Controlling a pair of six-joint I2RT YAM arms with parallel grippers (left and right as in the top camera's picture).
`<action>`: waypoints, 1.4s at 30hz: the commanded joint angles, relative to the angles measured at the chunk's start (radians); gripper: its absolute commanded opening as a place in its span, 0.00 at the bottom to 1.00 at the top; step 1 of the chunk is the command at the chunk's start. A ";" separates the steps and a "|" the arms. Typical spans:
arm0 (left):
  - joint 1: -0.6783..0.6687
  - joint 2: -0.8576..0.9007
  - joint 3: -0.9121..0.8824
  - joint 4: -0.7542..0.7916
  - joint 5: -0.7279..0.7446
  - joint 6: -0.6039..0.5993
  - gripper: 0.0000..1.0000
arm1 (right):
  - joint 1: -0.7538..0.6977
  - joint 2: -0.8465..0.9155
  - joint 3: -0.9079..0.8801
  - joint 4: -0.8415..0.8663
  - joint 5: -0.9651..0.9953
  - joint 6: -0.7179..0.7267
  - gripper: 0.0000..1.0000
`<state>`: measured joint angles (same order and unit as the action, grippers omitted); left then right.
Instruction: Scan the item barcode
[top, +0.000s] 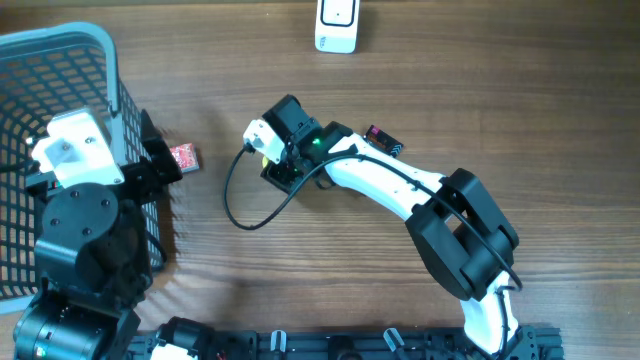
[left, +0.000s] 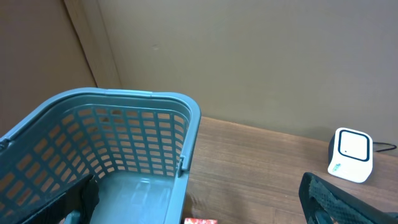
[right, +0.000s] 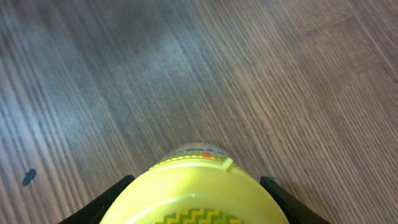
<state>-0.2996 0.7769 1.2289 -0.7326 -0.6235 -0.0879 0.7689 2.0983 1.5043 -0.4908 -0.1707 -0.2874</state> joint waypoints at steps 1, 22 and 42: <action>0.005 -0.006 0.009 0.000 -0.014 -0.010 1.00 | -0.003 0.023 0.017 0.002 0.065 0.079 0.60; 0.005 -0.006 0.009 -0.001 -0.014 -0.024 1.00 | -0.005 0.021 0.017 -0.107 0.067 0.492 0.59; 0.005 -0.006 0.009 -0.005 -0.014 -0.025 1.00 | -0.135 0.003 0.040 -0.282 -0.200 0.680 0.52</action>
<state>-0.2996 0.7769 1.2289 -0.7395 -0.6235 -0.1024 0.6754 2.0830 1.5455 -0.7628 -0.2779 0.3637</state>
